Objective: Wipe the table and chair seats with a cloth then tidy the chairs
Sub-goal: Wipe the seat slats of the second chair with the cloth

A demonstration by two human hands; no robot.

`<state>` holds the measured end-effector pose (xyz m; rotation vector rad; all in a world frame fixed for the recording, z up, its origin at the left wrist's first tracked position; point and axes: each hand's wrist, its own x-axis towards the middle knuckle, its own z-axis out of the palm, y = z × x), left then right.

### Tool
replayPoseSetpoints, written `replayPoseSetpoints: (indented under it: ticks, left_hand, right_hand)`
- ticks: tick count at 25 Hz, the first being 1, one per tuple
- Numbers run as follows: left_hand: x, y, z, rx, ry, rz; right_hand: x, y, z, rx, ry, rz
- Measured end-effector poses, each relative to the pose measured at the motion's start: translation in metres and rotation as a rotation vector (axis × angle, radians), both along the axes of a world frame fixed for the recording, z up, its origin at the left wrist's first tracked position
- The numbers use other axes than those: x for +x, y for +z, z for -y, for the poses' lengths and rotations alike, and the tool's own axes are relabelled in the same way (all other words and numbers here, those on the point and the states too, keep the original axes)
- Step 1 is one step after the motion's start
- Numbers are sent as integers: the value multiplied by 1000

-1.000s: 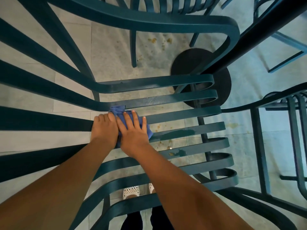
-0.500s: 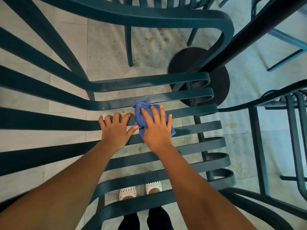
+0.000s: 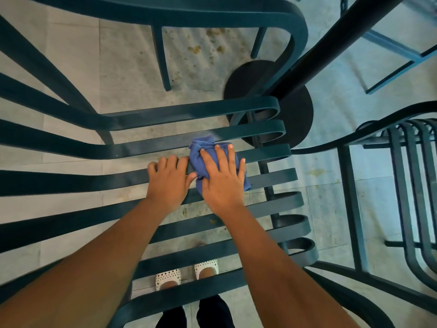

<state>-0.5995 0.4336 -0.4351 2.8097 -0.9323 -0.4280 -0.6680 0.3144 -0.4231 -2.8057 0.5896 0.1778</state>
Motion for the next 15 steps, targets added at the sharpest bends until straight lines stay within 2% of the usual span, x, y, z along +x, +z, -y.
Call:
replayPoseSetpoints:
  ticks: [3, 8, 15]
  left_hand:
    - [1, -1, 1, -20, -15, 49]
    - [2, -1, 0, -15, 9, 1]
    - [-1, 0, -29, 11, -17, -68]
  right_hand:
    - [-7, 0, 24, -42, -42, -14]
    - [-16, 6, 66, -68, -121, -26]
    - [-31, 9, 64, -97, -405, -25]
